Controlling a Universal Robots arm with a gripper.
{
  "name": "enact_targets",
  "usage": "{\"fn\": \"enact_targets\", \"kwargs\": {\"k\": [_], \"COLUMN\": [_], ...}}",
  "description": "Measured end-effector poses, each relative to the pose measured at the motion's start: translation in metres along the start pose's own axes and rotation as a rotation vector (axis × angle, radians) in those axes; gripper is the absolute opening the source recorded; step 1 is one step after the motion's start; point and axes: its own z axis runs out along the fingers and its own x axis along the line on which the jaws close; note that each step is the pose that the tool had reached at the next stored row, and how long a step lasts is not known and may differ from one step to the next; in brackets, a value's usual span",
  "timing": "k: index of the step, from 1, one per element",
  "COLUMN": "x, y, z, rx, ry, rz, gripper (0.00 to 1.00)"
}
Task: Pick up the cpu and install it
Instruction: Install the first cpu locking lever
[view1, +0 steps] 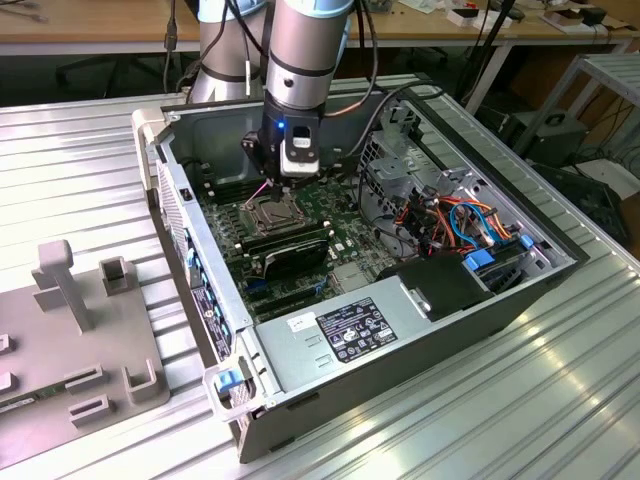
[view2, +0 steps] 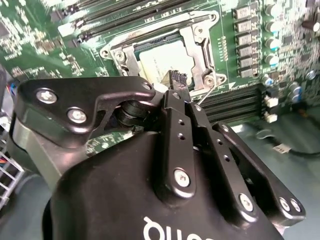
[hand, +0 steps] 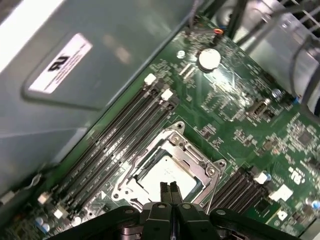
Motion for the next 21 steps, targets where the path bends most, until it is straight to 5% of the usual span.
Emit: {"fn": "enact_targets", "kwargs": {"k": [21], "x": [0.0], "y": [0.0], "z": [0.0006], "rx": [0.0029], "ry": [0.0039], "rz": [-0.443], "gripper": [0.11]}}
